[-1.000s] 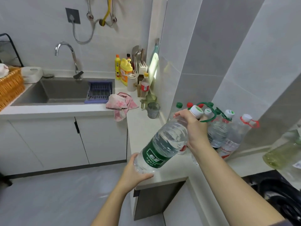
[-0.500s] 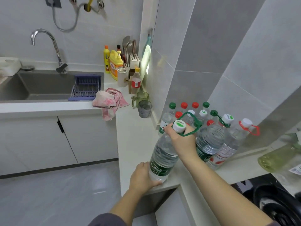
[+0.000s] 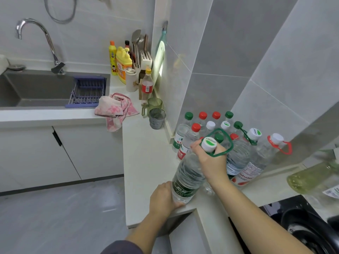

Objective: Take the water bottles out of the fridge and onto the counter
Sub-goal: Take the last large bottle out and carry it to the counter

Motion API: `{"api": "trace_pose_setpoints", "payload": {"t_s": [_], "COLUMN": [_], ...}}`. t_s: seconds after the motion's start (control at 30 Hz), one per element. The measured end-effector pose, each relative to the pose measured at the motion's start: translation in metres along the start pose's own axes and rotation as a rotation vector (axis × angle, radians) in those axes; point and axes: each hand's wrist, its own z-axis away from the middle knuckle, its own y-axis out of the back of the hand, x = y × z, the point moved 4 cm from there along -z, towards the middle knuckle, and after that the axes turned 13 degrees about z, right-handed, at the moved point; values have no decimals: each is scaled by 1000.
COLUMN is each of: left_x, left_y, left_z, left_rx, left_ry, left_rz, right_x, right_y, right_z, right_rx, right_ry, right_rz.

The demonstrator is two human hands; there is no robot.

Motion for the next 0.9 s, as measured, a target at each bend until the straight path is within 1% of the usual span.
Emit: {"api": "trace_pose_setpoints", "payload": {"t_s": [0.23, 0.5, 0.63, 0.77, 0.9], "left_x": [23, 34, 34, 36, 38], "left_y": [-29, -51, -55, -54, -50], "left_z": [-17, -36, -35, -33, -33], "left_rx": [-34, -28, -21, -29, -47], "left_ry": [-65, -166, -143, -140, -54], "left_rz": [-40, -140, -116, -86, -33], "right_x": [22, 30, 32, 36, 40], "right_y": [28, 36, 38, 38, 39], "right_z": [-16, -35, -38, -38, -35], "right_rx": [69, 81, 74, 60, 76], "right_ry": [-17, 22, 48, 71, 71], "right_rz": [16, 23, -2, 27, 49]}}
